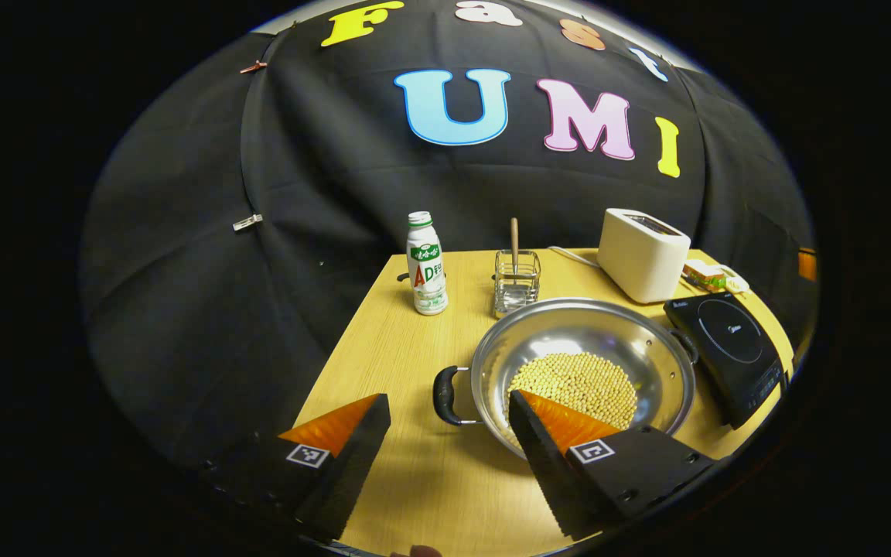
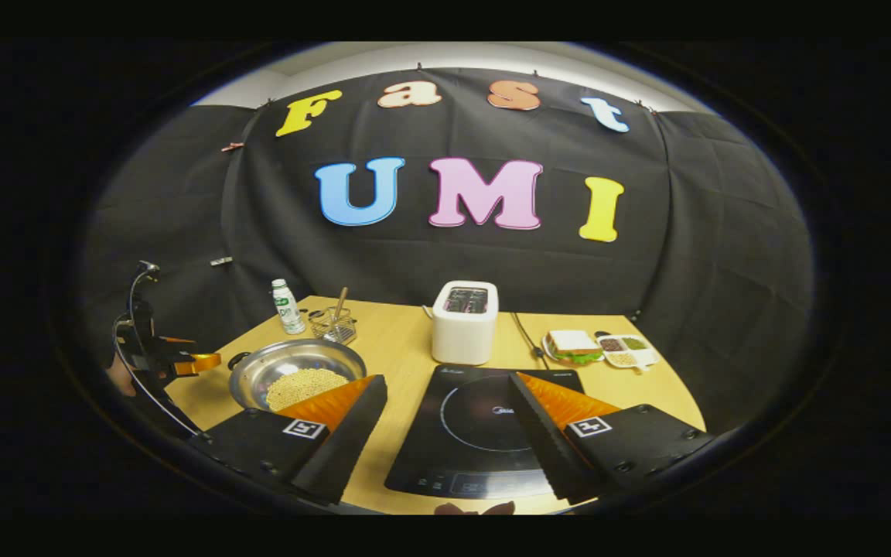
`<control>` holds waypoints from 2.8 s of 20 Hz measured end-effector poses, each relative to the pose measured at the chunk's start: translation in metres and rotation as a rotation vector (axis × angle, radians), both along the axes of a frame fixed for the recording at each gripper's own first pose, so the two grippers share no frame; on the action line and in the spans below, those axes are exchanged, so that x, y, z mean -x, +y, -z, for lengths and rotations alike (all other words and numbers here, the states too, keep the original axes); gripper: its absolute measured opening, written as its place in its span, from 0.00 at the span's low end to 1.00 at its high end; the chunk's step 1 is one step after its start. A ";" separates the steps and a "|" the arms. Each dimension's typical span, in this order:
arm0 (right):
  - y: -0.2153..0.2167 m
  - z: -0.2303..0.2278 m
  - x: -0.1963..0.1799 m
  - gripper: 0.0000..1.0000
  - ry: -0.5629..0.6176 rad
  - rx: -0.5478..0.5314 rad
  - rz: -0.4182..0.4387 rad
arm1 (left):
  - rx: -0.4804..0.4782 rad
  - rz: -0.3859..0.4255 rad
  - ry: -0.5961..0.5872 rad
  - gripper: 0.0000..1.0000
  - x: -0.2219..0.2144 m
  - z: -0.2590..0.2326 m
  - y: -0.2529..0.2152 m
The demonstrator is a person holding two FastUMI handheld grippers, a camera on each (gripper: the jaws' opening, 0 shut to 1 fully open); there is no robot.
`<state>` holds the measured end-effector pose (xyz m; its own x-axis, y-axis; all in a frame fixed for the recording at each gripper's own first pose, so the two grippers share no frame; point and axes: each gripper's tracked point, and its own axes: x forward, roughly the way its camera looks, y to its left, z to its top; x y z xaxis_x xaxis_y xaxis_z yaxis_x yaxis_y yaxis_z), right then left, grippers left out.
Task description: First push the handle of the pot to place it horizontally, then grasp the pot with both hands and set it on the induction cooktop.
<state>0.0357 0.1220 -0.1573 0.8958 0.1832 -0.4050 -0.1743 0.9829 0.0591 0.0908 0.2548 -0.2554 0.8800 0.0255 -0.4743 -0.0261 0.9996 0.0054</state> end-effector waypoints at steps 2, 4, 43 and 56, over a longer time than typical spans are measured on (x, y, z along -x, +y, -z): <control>0.012 0.012 -0.008 0.98 0.028 -0.017 -0.007 | 0.001 0.009 0.004 0.97 -0.005 0.004 0.003; 0.026 0.024 -0.020 0.98 0.048 -0.018 -0.020 | 0.010 0.012 0.025 0.97 -0.009 0.013 0.004; 0.129 0.228 -0.080 0.57 0.492 0.028 -0.047 | 0.032 0.074 0.171 0.58 -0.074 0.089 -0.013; 0.038 0.160 -0.069 0.57 0.501 0.009 -0.002 | 0.033 0.105 0.196 0.57 -0.057 0.023 -0.097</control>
<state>0.1050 0.1605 -0.3178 0.5907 0.1789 -0.7868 -0.1284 0.9835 0.1273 0.1483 0.1581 -0.2780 0.7678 -0.0800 -0.6357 0.0769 0.9965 -0.0326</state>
